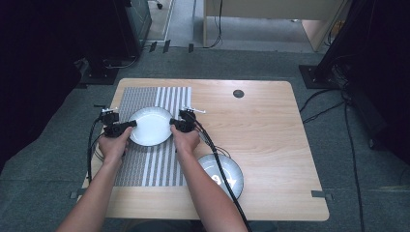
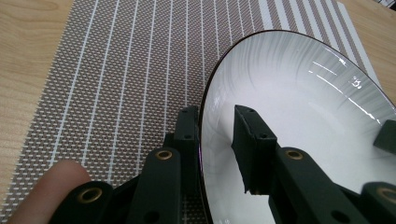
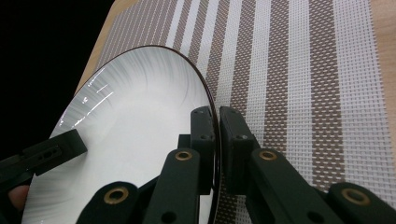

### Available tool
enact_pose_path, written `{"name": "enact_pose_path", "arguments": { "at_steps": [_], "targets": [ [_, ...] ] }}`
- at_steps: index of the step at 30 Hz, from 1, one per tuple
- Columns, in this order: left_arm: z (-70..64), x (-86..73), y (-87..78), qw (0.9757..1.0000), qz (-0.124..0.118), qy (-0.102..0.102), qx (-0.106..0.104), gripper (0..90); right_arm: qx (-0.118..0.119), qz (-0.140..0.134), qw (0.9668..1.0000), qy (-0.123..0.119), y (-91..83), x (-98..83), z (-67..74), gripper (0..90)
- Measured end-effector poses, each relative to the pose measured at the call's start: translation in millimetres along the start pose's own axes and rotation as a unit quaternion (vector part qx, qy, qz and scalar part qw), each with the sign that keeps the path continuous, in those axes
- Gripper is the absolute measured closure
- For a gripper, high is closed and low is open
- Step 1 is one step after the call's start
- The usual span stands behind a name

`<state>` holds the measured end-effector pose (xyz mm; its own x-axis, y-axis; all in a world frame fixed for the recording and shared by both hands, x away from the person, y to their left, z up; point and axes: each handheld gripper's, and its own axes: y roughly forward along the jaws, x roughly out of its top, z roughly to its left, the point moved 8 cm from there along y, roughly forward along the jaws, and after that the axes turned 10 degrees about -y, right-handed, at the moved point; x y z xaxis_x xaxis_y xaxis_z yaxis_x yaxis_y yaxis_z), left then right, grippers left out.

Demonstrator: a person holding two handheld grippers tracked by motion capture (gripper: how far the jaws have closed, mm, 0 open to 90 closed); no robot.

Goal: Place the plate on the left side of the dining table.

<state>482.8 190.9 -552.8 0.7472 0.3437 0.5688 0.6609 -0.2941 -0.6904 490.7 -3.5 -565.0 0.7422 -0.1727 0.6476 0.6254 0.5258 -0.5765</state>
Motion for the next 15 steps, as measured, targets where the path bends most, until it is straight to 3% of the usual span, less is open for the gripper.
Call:
{"name": "enact_pose_path", "arguments": {
  "at_steps": [15],
  "targets": [
    [1.9,-2.0,4.0,1.0000,0.006,-0.002,0.000,70.9,-0.006,-0.002,0.9999,-0.009,-0.3,0.6,0.3,86.0]
  ]
}}
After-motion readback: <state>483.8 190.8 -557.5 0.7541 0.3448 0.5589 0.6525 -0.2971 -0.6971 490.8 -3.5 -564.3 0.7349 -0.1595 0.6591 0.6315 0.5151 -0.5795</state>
